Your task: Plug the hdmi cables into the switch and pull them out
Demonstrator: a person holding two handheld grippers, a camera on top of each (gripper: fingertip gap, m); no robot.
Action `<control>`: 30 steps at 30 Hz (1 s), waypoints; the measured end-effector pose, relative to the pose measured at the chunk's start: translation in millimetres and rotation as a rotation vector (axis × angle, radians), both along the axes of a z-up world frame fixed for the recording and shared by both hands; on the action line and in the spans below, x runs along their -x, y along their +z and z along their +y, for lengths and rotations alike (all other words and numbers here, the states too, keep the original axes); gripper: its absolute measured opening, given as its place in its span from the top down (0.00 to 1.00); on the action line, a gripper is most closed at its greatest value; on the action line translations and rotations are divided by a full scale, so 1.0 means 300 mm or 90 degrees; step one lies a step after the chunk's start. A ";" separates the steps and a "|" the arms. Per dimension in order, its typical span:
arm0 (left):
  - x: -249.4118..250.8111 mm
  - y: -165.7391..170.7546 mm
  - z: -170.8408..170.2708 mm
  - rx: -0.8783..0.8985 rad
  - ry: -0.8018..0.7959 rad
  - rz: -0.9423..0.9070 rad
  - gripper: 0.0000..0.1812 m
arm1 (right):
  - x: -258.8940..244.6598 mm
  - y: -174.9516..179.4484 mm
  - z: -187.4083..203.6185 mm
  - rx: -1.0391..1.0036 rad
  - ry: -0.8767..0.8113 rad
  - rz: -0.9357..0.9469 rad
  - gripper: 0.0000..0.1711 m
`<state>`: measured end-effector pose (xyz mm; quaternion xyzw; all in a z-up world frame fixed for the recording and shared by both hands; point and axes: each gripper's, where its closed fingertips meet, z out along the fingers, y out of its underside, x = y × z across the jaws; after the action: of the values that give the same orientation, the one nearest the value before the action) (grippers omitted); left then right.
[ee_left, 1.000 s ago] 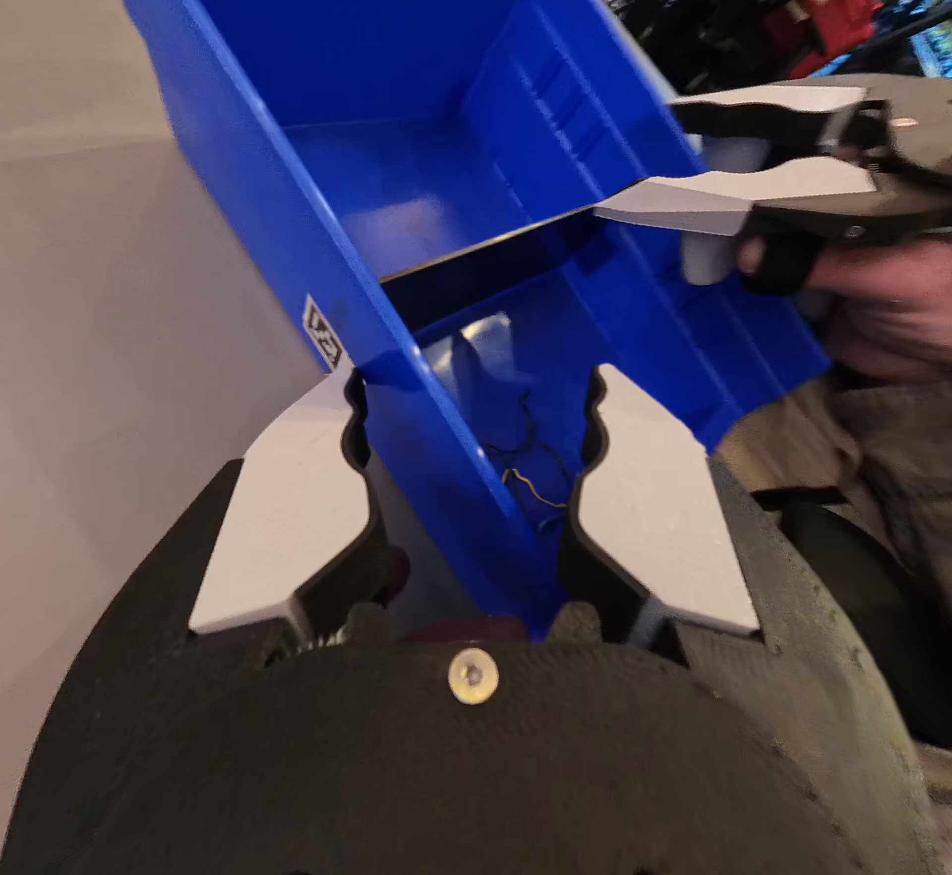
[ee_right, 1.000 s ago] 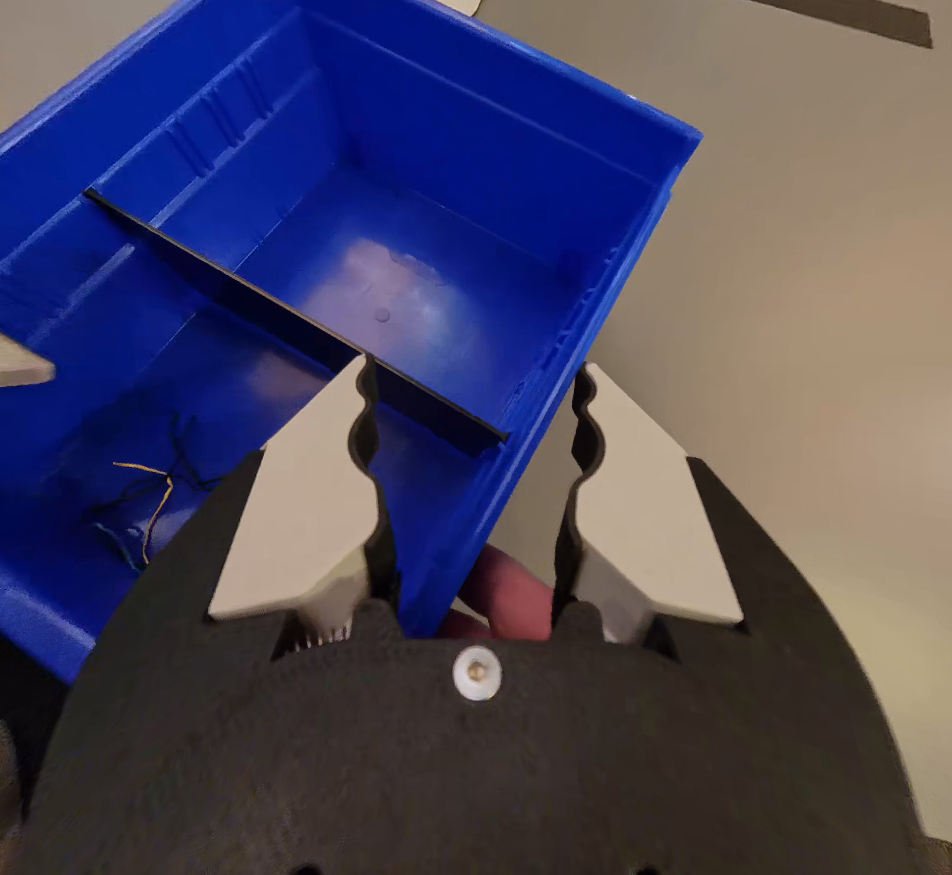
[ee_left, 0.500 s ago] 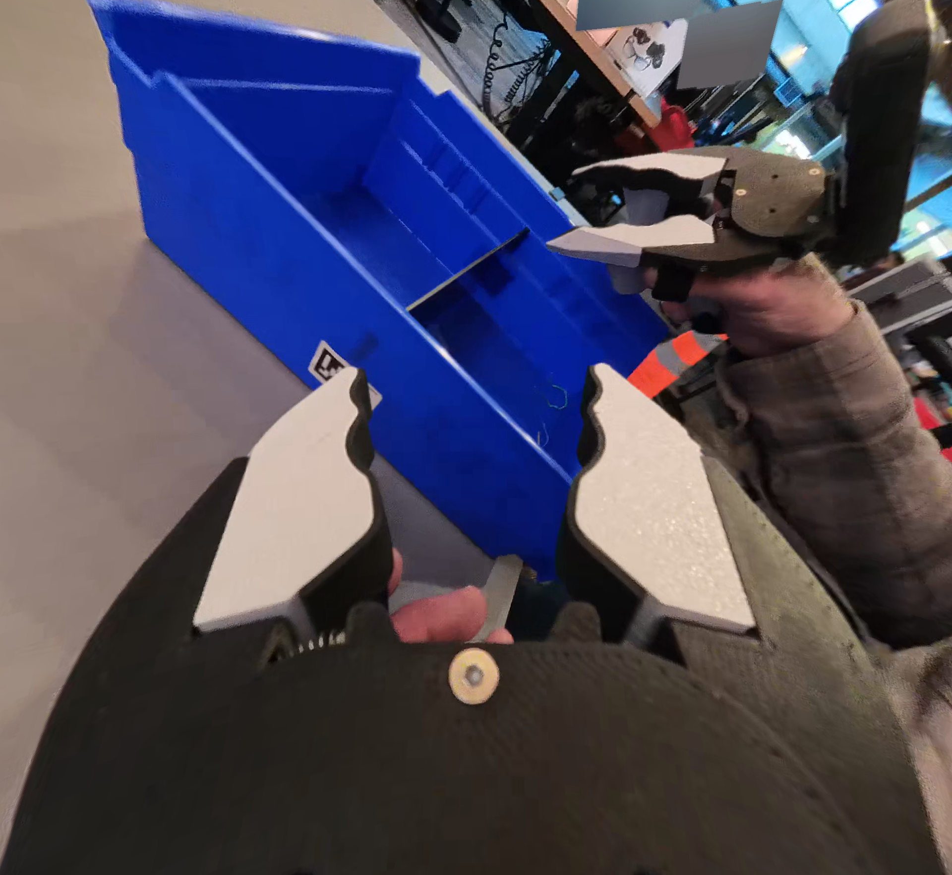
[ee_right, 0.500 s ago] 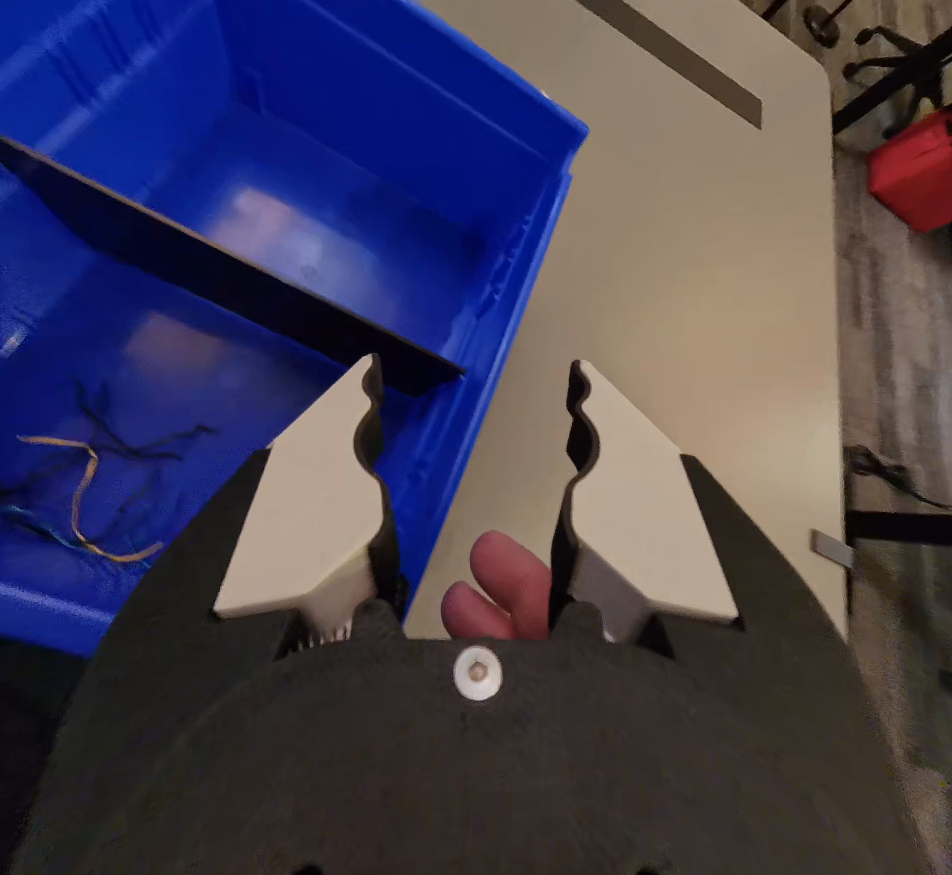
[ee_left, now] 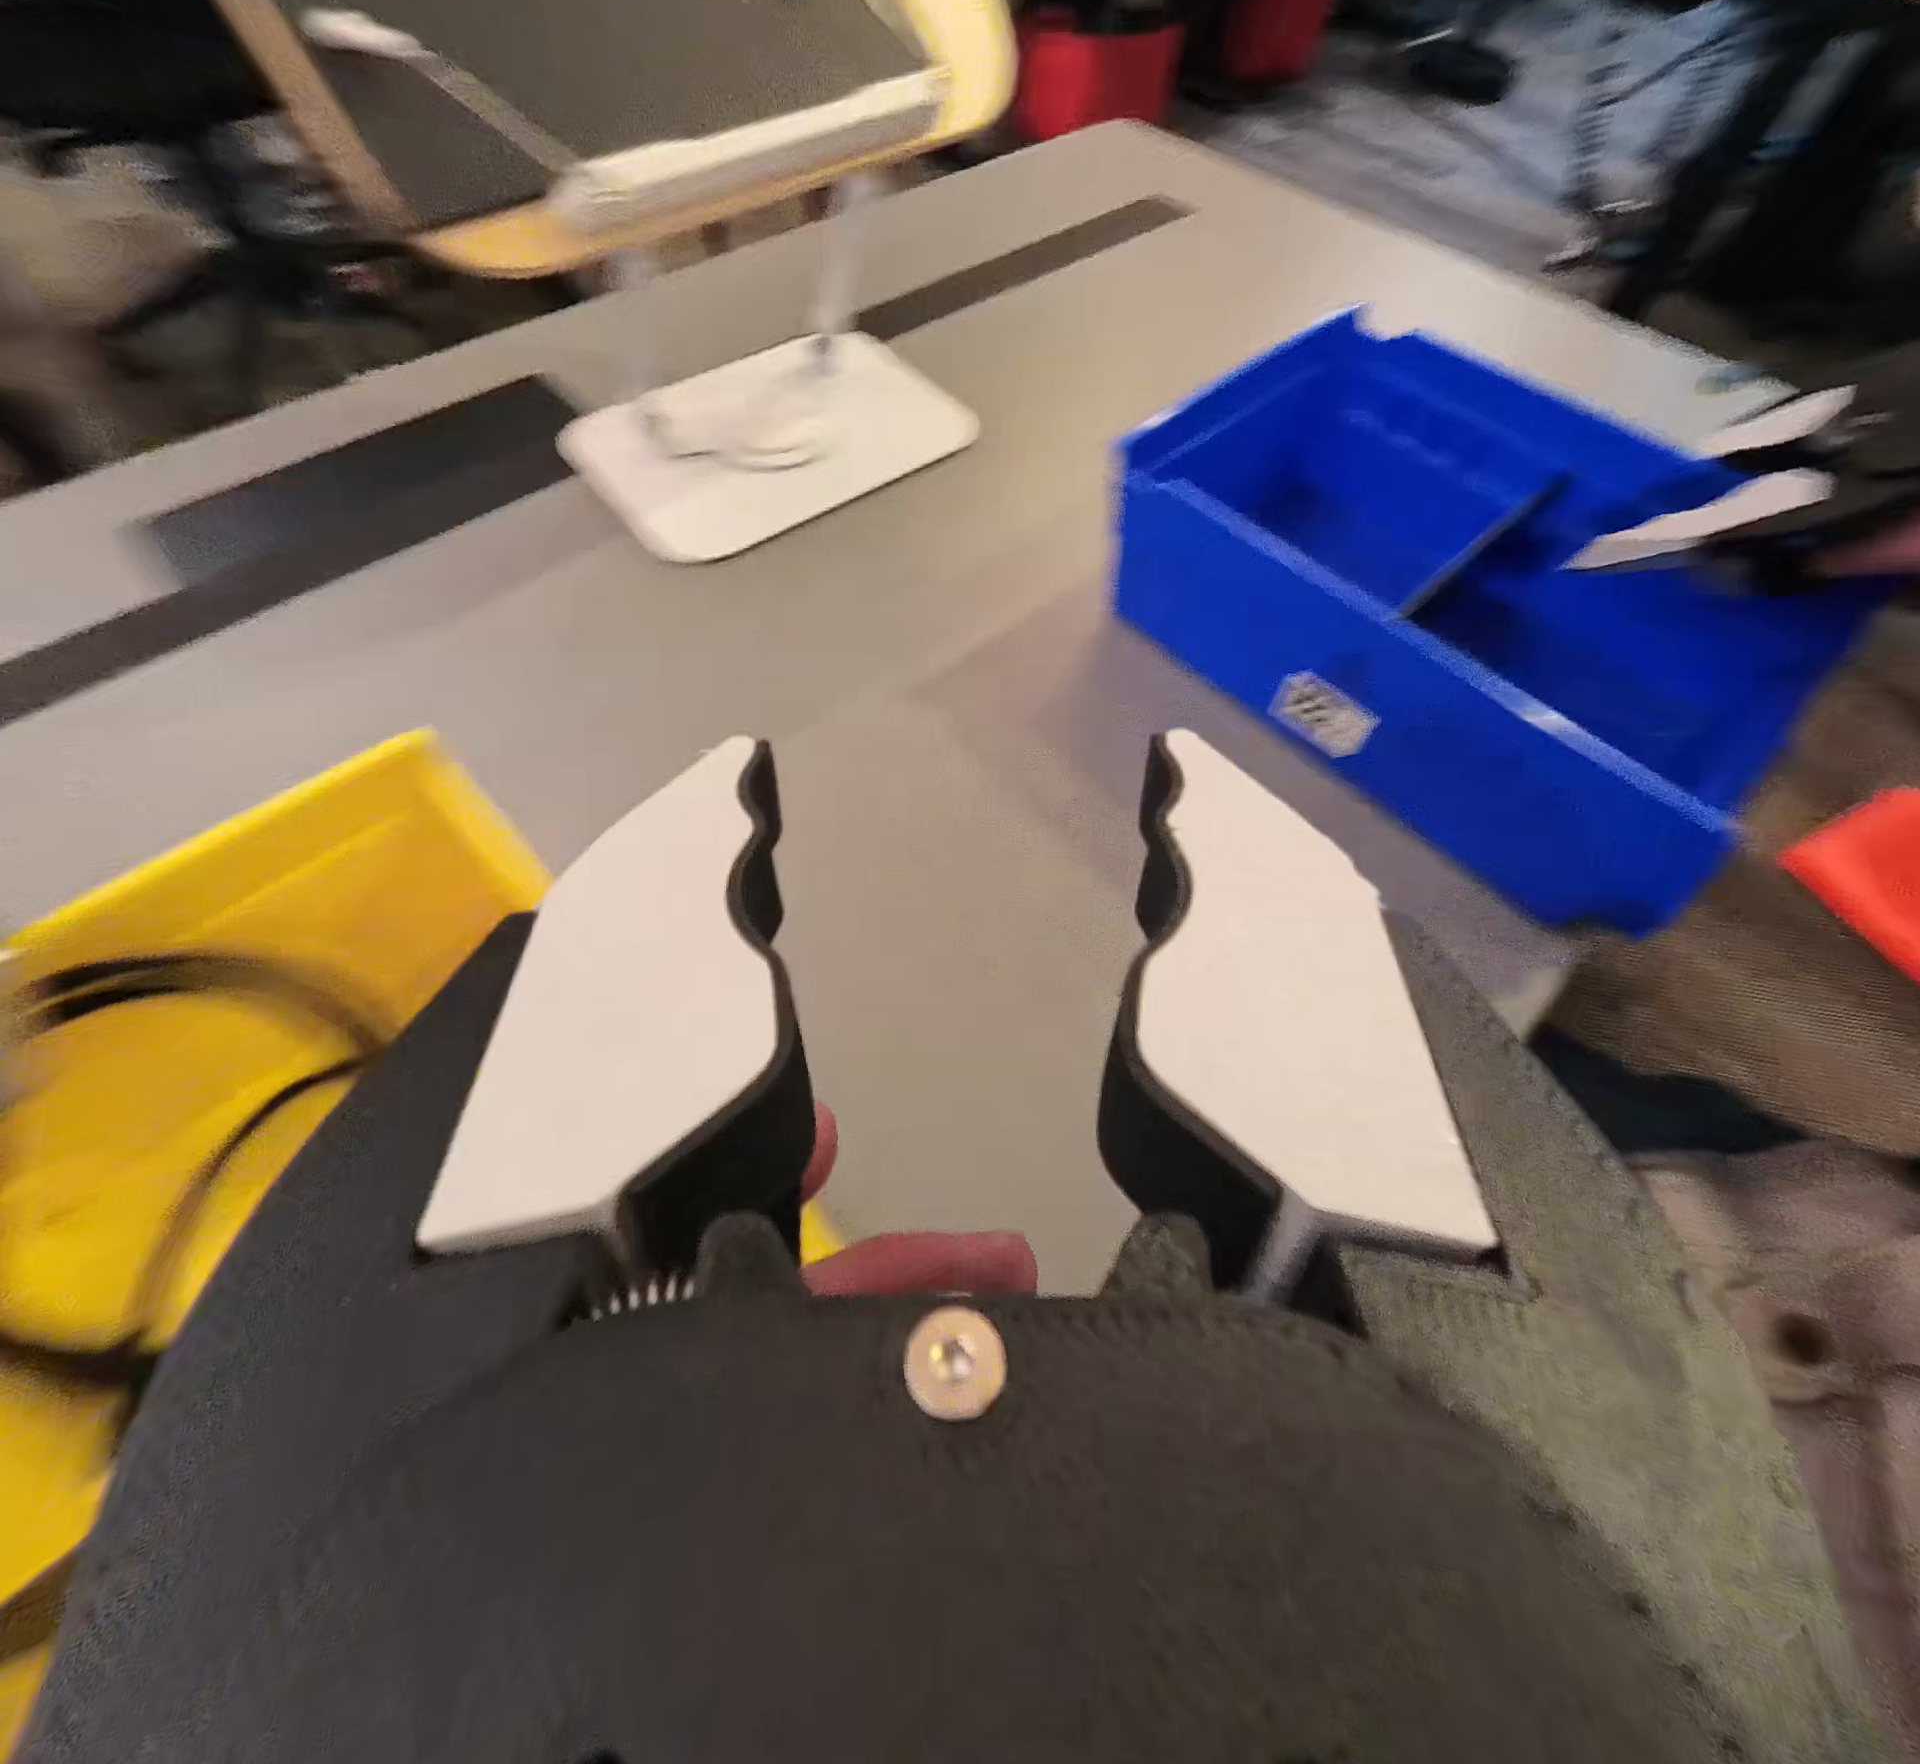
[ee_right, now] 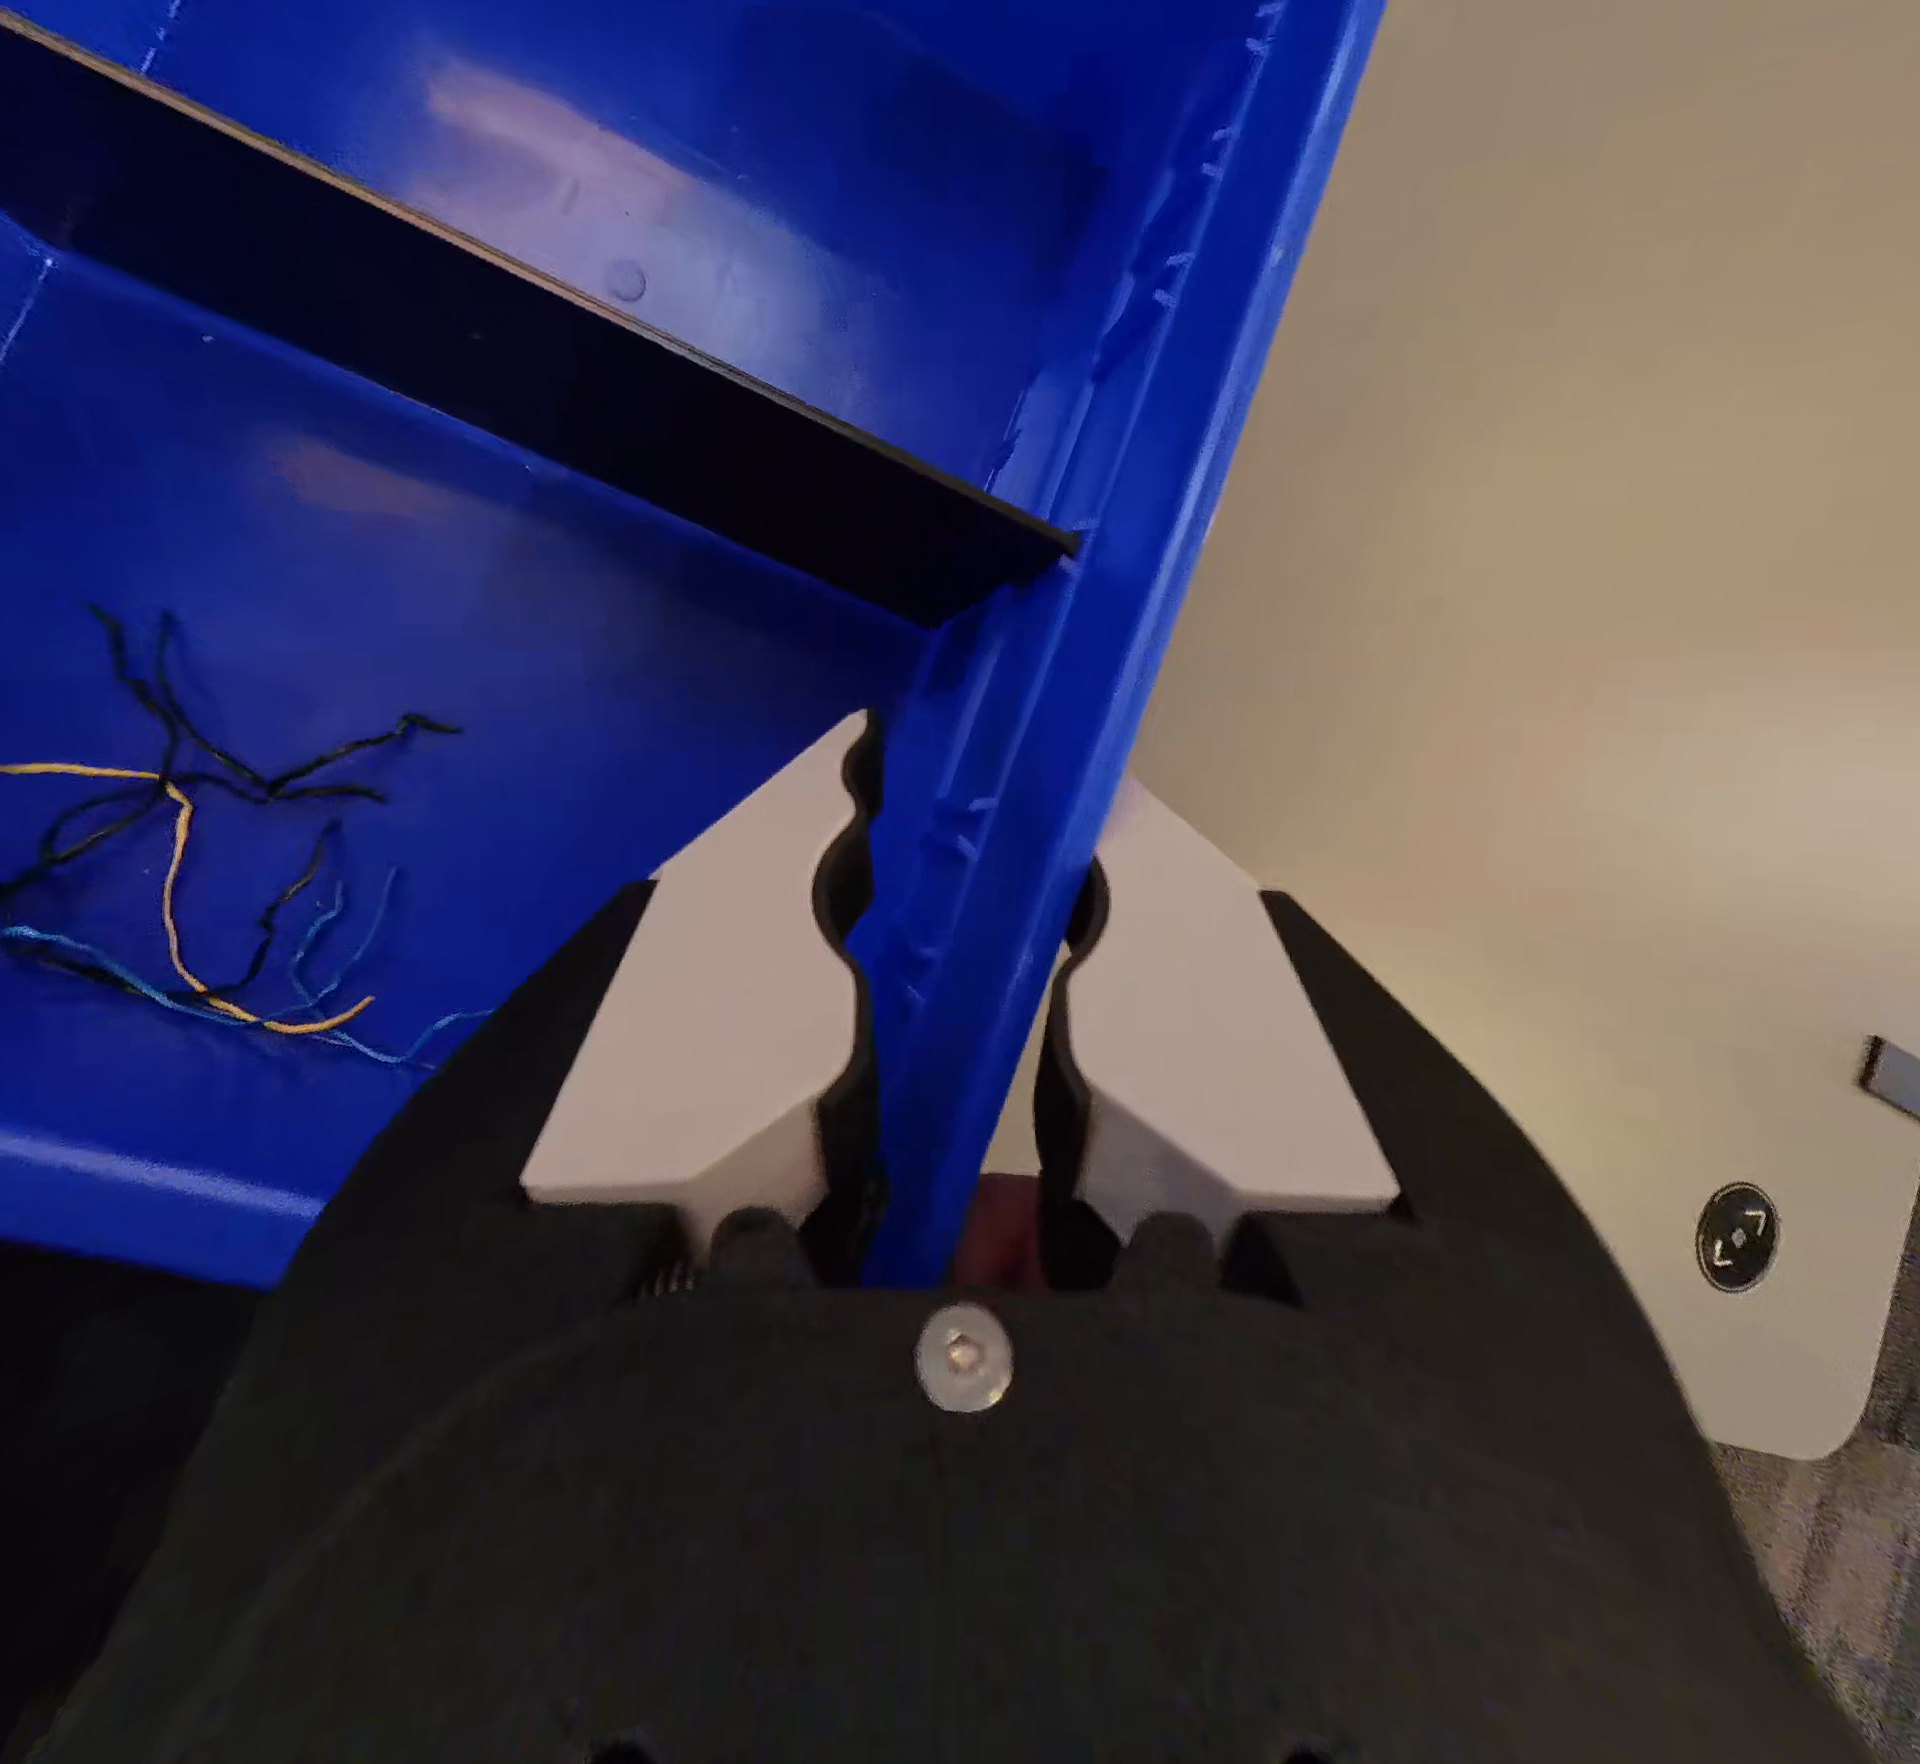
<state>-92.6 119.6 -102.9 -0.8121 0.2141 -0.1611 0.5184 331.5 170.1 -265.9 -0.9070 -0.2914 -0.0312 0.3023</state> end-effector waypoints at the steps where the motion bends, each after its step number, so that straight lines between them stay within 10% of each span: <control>1: 0.100 0.006 -0.003 -0.004 0.044 0.034 0.63 | -0.003 0.001 0.004 0.003 0.000 0.008 0.86; 7: 0.689 -0.120 -0.104 0.092 0.303 0.265 0.61 | -0.034 0.004 0.024 0.020 -0.003 0.040 0.93; 13: 0.933 -0.298 -0.202 0.200 0.398 0.263 0.58 | -0.079 0.001 0.043 0.034 0.000 0.028 0.94; 24: 0.960 -0.461 -0.213 0.252 0.368 0.200 0.94 | -0.147 -0.001 0.069 0.040 -0.006 0.018 0.93; 30: 0.997 -0.459 -0.232 0.255 0.383 0.183 0.95 | -0.209 -0.001 0.084 0.038 -0.021 0.009 0.93</control>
<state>-391.6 50.0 -240.5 -0.9381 0.0012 0.0746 0.3381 394.2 195.4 -266.2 -0.9207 -0.2748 -0.0210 0.2763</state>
